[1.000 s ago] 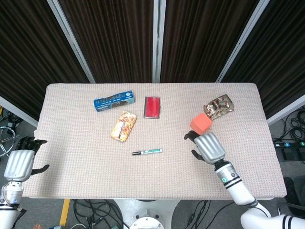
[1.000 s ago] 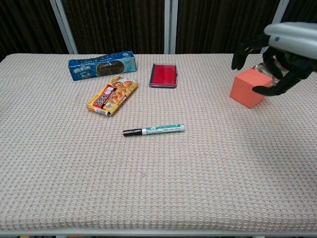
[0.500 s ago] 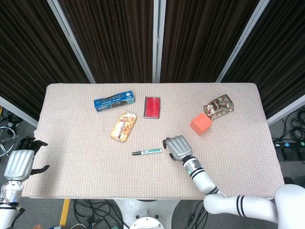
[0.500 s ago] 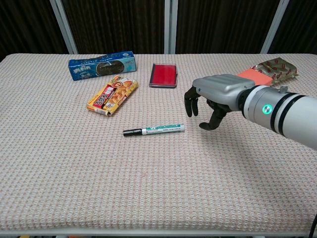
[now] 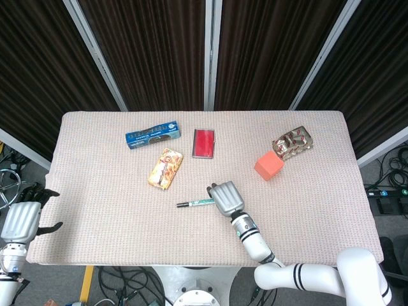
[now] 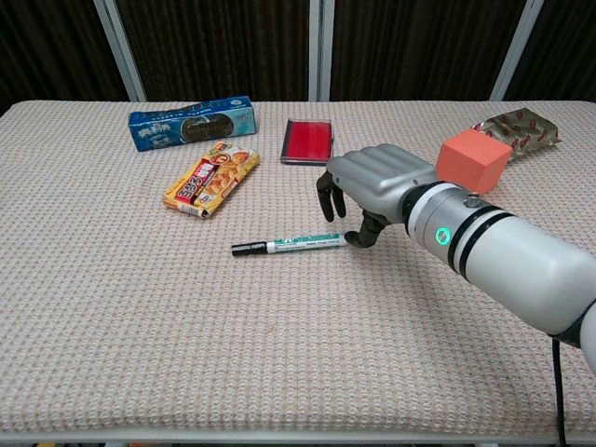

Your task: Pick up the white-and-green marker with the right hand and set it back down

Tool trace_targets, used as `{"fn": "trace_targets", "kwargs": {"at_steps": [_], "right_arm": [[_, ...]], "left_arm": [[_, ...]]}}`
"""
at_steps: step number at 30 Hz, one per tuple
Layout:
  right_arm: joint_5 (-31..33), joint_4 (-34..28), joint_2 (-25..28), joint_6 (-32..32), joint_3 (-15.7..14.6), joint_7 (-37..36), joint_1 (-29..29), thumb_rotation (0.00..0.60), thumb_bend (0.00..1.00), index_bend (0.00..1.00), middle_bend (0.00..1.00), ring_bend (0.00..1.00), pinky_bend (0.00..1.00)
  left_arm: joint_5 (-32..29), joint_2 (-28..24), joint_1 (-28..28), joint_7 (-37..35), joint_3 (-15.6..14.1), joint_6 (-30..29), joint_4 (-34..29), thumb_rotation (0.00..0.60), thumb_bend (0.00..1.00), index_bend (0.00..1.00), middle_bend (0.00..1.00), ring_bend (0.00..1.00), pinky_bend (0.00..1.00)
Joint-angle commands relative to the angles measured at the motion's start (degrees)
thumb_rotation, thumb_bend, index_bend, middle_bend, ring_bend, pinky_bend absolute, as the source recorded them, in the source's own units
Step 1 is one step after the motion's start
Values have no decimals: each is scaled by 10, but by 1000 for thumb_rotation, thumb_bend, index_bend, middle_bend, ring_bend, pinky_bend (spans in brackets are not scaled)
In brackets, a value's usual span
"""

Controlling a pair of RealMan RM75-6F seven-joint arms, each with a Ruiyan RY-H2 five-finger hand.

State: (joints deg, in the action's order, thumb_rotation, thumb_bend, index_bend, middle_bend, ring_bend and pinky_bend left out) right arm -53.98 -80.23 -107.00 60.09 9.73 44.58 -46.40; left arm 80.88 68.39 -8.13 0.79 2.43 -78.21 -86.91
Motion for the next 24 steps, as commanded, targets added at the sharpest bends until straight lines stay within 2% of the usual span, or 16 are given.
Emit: {"fn": "trace_targets", "kwargs": {"at_steps": [1,24], "right_arm": [[6,6,-12,2,3,7,-5,600,227,486,435,835,900],[40,59,-76,15,10,53,-15,600,227,486,439,834,900]], "left_arm": [[1,0,-1,-3,0,1,2,600,0,309,265,137,126],[1,0,0,-35,-5,12,18,600,0,309,265,137,126]]}}
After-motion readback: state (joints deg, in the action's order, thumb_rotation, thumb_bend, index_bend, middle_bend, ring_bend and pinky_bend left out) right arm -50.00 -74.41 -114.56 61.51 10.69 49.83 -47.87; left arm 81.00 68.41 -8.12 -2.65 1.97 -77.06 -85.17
